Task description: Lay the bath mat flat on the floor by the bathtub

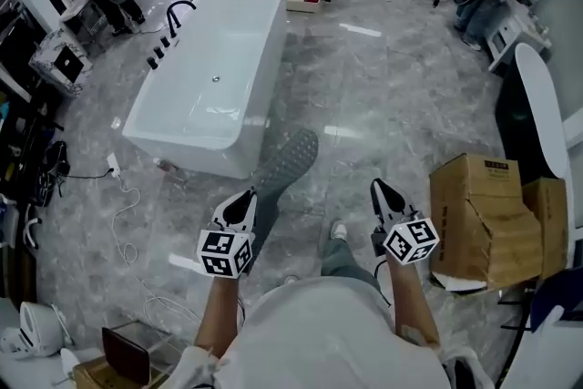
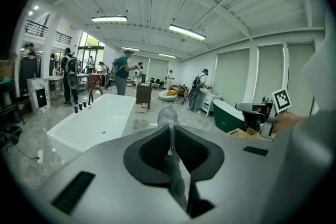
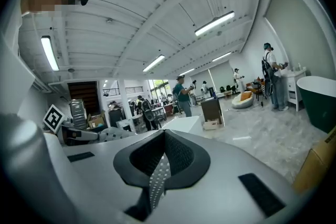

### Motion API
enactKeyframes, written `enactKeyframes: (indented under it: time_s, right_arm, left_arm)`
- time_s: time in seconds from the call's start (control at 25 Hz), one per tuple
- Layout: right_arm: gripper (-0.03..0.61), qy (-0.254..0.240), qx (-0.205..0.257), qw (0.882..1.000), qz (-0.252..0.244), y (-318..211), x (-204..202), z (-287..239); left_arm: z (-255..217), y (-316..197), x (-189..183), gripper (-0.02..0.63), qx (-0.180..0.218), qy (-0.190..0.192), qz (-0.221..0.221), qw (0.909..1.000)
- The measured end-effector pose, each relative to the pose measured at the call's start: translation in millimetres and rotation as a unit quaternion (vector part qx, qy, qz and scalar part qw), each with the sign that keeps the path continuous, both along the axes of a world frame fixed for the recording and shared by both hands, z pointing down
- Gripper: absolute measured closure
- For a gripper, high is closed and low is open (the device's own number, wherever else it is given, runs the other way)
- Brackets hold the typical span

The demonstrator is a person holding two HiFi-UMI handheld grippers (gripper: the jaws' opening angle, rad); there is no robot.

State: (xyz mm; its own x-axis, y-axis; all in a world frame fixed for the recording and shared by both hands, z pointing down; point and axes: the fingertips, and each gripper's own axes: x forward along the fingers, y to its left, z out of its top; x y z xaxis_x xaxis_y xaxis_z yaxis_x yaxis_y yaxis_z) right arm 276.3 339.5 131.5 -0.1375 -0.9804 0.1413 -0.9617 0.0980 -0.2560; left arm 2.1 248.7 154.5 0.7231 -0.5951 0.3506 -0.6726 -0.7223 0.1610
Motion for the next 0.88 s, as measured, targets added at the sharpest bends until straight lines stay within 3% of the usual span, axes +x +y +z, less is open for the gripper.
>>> enactKeyframes:
  time_s: [0.48, 0.68, 0.88]
  right_arm:
    - [0.552, -0.021, -0.027, 0.991, -0.131, -166.7, 119.3, 12.3]
    - [0.552, -0.012, -0.035, 0.982, -0.188, -225.8, 136.6, 19.6]
    - [0.551, -0.002, -0.044, 0.973, -0.228, -281.1, 138.9, 30.8]
  left_arm:
    - [4.3, -106.1, 107.5, 0.571, -0.011, -0.047, -0.115, 0.9922]
    - [-0.8, -142.9, 138.7, 0.571, 0.002, -0.059, -0.147, 0.9874]
    - [2.4, -170.9, 156.2, 0.571, 0.009, -0.063, -0.149, 0.9867]
